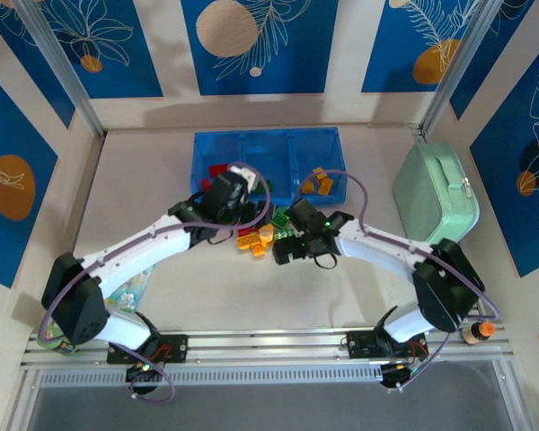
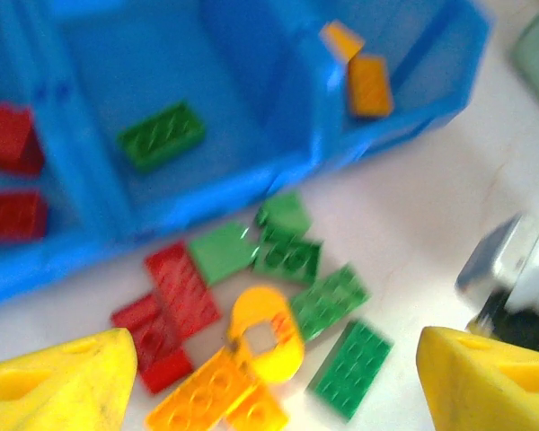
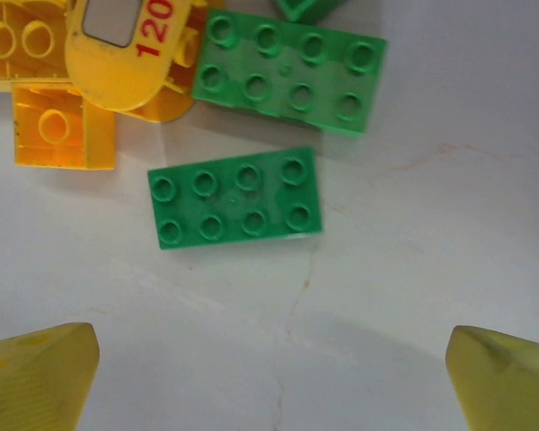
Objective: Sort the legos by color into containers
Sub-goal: Pick up the lego from the center of the table.
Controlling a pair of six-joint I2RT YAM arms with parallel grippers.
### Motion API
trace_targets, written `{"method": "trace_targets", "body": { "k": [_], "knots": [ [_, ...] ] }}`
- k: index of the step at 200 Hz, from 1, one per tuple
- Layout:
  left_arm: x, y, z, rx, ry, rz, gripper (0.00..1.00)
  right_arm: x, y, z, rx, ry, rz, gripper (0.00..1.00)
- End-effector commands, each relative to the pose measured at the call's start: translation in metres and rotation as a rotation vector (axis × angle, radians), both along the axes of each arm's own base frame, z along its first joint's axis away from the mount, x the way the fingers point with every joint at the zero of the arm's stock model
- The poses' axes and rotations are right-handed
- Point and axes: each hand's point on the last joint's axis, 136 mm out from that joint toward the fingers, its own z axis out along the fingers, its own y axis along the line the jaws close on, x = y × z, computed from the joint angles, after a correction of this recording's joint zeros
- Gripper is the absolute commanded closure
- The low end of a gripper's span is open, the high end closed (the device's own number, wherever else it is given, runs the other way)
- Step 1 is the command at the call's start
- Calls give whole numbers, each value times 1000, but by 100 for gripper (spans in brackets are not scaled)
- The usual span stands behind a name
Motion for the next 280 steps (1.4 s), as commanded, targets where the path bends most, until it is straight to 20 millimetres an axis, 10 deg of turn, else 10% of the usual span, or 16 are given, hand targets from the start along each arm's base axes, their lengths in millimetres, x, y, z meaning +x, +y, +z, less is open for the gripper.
{"method": "trace_targets", "body": {
  "k": [1, 60, 177, 229, 280],
  "knots": [
    [-3, 25, -1, -56, -7, 92, 19, 3, 15, -5, -25, 30, 84, 1],
    [-42, 73, -45, -11, 61, 173, 19, 17, 32, -31, -98, 114, 129, 7],
    [-57, 105, -56, 13, 64, 235, 19, 6, 37, -44, -169, 157, 107, 48],
    [-58, 108, -55, 19, 61, 240, 20, 17, 37, 17, -161, 59, 34, 50],
    [-65, 116, -52, 6, 54, 259, 21, 91, 56, 91, -25, -63, -59, 53]
  ]
}}
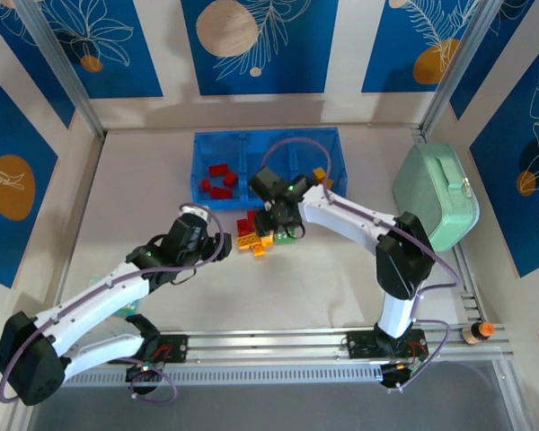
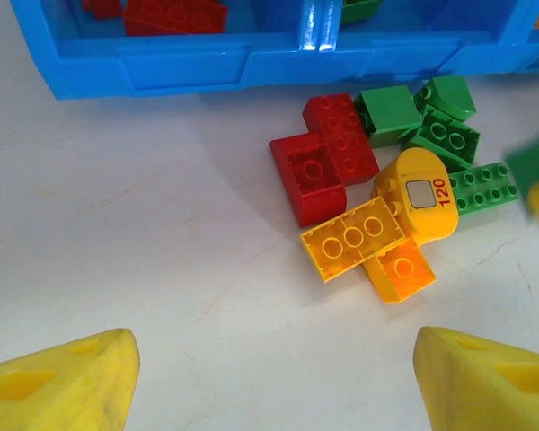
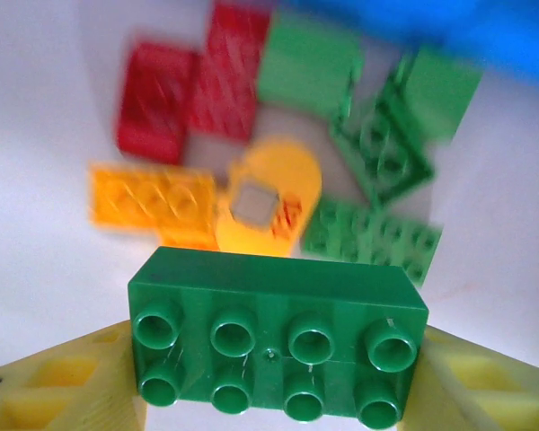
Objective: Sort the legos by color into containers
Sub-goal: Pick up the lego from the center of the table, then place the lego in the container.
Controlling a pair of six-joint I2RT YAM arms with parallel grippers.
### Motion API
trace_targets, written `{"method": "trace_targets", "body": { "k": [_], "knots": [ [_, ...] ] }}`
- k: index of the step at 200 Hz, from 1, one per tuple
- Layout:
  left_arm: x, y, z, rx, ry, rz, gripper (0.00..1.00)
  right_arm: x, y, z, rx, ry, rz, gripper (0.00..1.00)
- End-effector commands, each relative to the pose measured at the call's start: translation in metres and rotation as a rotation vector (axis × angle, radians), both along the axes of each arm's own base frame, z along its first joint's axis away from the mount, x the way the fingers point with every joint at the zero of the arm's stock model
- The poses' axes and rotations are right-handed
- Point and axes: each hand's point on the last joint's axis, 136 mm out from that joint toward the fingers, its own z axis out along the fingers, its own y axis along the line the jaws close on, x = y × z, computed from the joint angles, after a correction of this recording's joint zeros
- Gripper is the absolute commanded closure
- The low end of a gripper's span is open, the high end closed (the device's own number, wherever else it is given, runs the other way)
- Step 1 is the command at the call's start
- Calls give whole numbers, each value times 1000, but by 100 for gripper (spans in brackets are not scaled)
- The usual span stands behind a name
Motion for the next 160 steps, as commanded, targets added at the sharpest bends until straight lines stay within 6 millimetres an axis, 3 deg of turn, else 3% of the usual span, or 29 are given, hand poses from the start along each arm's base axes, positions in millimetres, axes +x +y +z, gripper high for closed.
{"method": "trace_targets", "body": {
  "k": [1, 40, 65, 123, 138, 151, 160],
  "knots": [
    [-5, 13, -4, 17, 11, 41, 21, 34, -5, 27, 32, -32, -73, 53],
    [-16, 25, -5, 23, 18, 52, 21, 92, 18, 25, 70, -24, -89, 55],
    [-22, 32, -2, 18, 4, 63, 21, 123, 20, 15, 50, -21, -121, 55],
    [-29, 45, 2, 49, -13, 78, 21, 163, 15, 3, 18, -41, -171, 54],
    [-30, 45, 2, 56, -11, 72, 21, 167, 14, 2, 30, -37, -179, 46],
    [-29, 43, 5, 72, -12, 54, 21, 169, 14, 3, 43, -37, -177, 23],
    [-29, 44, 7, 92, -9, 51, 21, 169, 15, 6, 47, -40, -172, 16]
  ]
}}
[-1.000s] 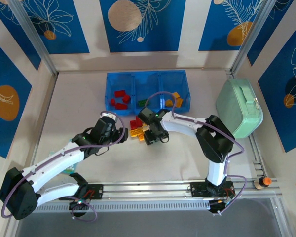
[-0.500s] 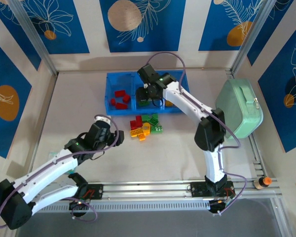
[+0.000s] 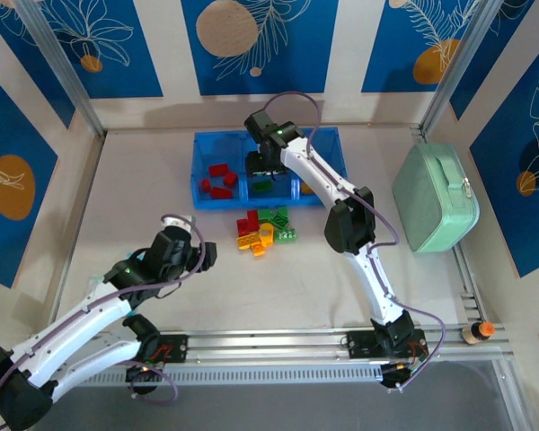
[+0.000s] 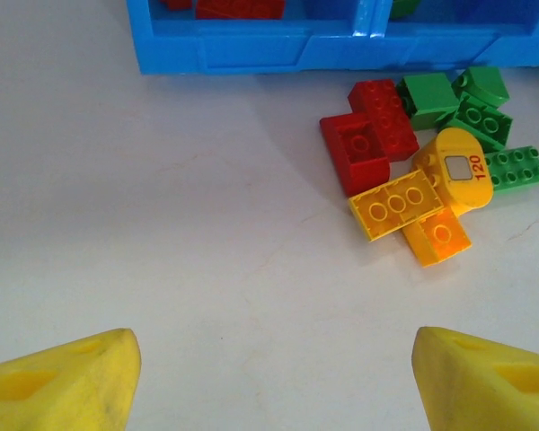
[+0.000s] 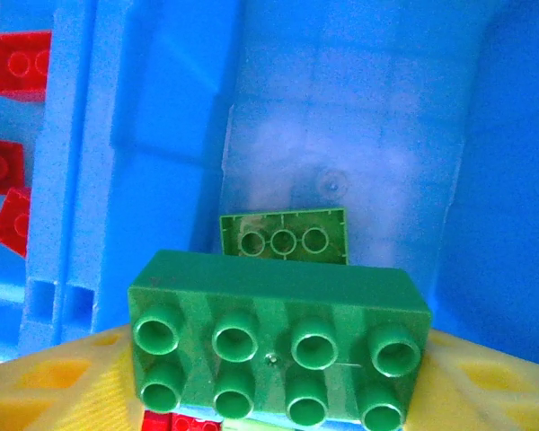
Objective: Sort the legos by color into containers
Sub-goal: Place the lego in the container, then pick up the lego from the center of the table.
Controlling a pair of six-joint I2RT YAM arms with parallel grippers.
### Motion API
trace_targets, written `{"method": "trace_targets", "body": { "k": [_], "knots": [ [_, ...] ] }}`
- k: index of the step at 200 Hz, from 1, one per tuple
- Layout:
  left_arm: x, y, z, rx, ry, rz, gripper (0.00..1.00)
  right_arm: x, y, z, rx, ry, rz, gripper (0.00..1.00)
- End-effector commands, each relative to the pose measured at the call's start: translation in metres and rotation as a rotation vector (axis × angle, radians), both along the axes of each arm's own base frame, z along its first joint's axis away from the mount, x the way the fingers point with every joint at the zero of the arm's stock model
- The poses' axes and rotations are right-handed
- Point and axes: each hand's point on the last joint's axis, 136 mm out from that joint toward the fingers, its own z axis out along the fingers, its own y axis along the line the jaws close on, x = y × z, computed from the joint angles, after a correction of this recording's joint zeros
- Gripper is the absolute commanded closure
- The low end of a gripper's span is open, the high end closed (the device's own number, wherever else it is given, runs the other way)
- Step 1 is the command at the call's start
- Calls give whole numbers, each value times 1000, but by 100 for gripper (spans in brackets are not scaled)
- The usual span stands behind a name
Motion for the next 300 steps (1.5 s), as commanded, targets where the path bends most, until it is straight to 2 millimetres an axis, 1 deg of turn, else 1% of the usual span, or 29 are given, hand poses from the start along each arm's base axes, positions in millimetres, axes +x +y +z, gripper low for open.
{"method": "trace_targets", "body": {
  "k": [1, 15, 35, 50, 68, 71, 81, 83, 88, 95, 110, 125, 136, 161, 183, 207, 229, 242, 272, 300],
  "knots": [
    [-1, 7, 2, 61, 11, 4, 21, -1, -2, 6, 2, 11, 10, 15],
    [1, 5, 6, 81, 6, -12, 21, -4, -1, 15, 4, -5, 15, 13],
    [3, 0, 9, 78, 0, -26, 21, -10, -1, 32, 2, -35, 22, 12],
    [5, -5, 8, 65, 7, -36, 21, -17, -1, 45, 2, -64, 29, 12],
    [7, -17, 5, 36, 33, -61, 20, -27, -2, 59, 16, -96, 39, 12],
    [7, -19, 4, 30, 38, -66, 20, -29, -3, 64, 21, -106, 38, 12],
    [9, -27, 3, 8, 55, -78, 20, -35, -6, 70, 26, -121, 39, 12],
    [10, -28, 4, 3, 57, -79, 20, -36, -6, 74, 32, -129, 40, 12],
    [11, -31, 3, -4, 65, -79, 19, -39, -10, 75, 31, -134, 35, 11],
    [14, -34, 3, -10, 76, -67, 18, -42, -13, 82, 41, -153, 30, 11],
    [21, -36, 3, -13, 96, -38, 16, -52, -22, 87, 54, -166, 22, 11],
    [30, -44, 4, -31, 119, -42, 16, -61, -31, 90, 69, -183, 11, 11],
    [36, -52, 1, -36, 142, -51, 16, -67, -37, 91, 83, -189, 4, 11],
    [54, -67, -8, -40, 188, -49, 16, -81, -53, 80, 109, -169, -14, 11],
    [72, -81, -16, -146, 222, -48, 18, -93, -64, 68, 131, -146, -23, 12],
    [94, -81, -30, -179, 263, -13, 20, -104, -80, 56, 135, -128, -51, 12],
    [108, -88, -45, -170, 297, -17, 23, -112, -92, 50, 156, -121, -72, 12],
    [114, -91, -54, -154, 316, -16, 26, -116, -98, 46, 165, -115, -83, 12],
    [128, -90, -74, -120, 342, 19, 35, -125, -110, 35, 175, -97, -105, 13],
    [136, -89, -90, -81, 373, 40, 40, -132, -117, 28, 186, -84, -120, 12]
  ]
}}
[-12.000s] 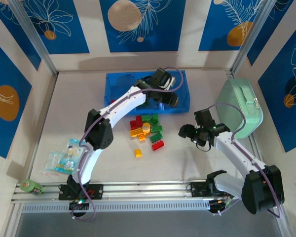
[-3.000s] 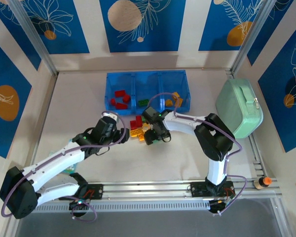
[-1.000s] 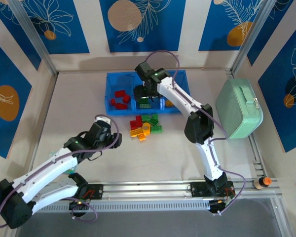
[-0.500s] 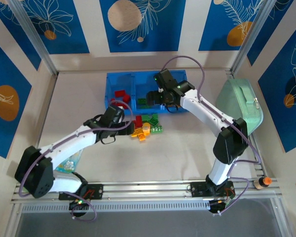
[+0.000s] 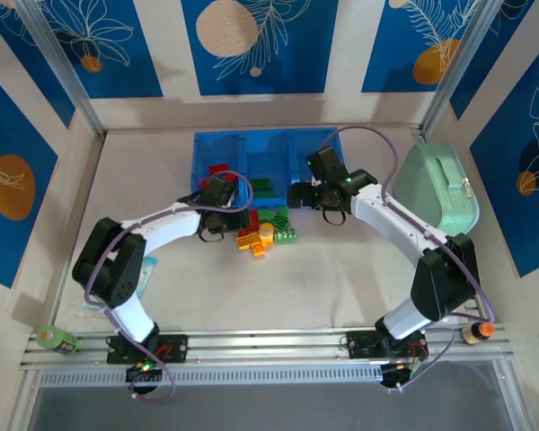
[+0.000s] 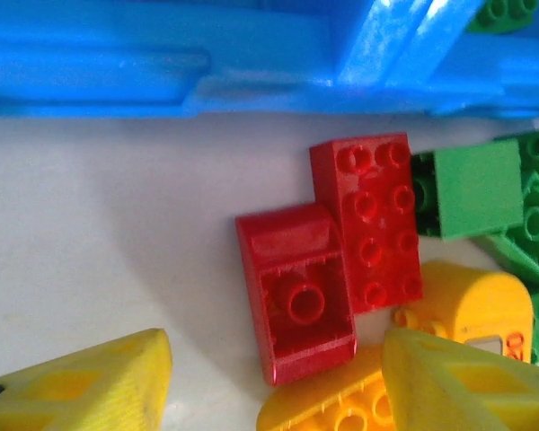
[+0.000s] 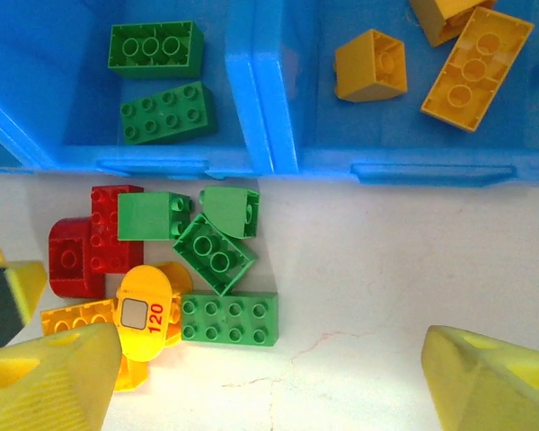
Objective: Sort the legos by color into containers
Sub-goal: Pick up the lego from the center of the table.
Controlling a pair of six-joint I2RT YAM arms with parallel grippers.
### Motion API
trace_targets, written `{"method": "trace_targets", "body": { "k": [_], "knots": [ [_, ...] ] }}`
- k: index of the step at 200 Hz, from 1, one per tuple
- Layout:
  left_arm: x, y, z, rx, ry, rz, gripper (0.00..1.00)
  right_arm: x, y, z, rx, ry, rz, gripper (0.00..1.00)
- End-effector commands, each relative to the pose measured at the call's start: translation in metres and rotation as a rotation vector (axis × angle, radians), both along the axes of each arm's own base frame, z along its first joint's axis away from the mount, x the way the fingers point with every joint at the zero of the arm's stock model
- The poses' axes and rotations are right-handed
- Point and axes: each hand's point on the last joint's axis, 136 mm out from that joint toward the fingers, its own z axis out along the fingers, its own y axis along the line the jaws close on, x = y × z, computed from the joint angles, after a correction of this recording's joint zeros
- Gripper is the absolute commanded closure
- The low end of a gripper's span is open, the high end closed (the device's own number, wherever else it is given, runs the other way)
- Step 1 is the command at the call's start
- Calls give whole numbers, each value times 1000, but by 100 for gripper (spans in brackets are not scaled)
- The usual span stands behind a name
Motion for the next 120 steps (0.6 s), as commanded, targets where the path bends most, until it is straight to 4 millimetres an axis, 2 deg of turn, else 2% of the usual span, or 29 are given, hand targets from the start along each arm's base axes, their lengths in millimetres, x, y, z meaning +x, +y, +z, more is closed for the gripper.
{"method": "trace_targets", "body": {
  "k": [1, 73, 99, 120],
  "knots": [
    [14, 1, -3, 14, 1, 20, 40, -5, 0, 2, 53, -3, -9, 13],
    [21, -1, -25, 55, 43, 21, 48, -15, -16, 4, 59, -3, -33, 13],
    [15, 5, -34, 82, 69, 28, 54, -16, -17, 6, 66, -7, -38, 13],
    [6, 17, -35, 114, 78, 57, 59, -17, -16, 6, 68, -5, -38, 13]
  ]
}}
